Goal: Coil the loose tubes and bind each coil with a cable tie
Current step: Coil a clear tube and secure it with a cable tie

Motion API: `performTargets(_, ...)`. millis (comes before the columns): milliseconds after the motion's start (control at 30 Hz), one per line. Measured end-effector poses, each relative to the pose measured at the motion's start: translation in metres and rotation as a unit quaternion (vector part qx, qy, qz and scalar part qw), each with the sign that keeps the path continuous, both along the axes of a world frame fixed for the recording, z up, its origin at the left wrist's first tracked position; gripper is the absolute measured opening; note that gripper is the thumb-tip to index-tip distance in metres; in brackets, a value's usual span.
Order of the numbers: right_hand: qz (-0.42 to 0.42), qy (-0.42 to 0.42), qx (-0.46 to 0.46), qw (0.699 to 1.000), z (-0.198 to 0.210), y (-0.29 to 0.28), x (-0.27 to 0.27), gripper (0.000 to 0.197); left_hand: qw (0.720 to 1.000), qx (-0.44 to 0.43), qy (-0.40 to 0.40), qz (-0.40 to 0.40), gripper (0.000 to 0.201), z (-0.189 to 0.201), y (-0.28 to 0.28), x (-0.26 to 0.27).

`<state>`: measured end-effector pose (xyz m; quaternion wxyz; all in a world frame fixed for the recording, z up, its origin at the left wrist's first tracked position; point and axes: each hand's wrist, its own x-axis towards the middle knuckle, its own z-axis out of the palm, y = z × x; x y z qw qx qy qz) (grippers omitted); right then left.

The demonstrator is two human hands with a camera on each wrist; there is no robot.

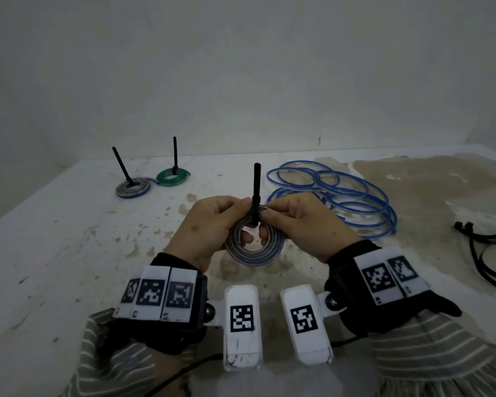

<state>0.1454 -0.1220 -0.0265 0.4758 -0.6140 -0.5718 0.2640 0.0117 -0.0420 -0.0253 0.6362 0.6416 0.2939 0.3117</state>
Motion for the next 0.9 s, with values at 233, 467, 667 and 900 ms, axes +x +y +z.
performTargets(233, -0.015, 0.037, -0.003, 0.999, -0.001, 0.001, -0.004, 0.016, 0.999, 0.026, -0.042, -0.007, 0.019, -0.004, -0.005, 0.009)
performTargets(467, -0.032, -0.018, -0.038, 0.999, 0.001, 0.0, 0.0, 0.022, 0.999, -0.004, -0.05, 0.011, 0.013, -0.005, -0.003, 0.009)
performTargets(667, -0.041, -0.171, 0.025, 0.984, 0.014, 0.002, 0.004, 0.021, 1.0, -0.001, -0.025, 0.004, 0.013, -0.01, -0.005, 0.01)
performTargets(900, -0.019, -0.01, 0.03, 0.999, 0.031, 0.005, 0.003, 0.03, 0.997, -0.057, -0.024, -0.049, 0.008, -0.006, -0.007, 0.016)
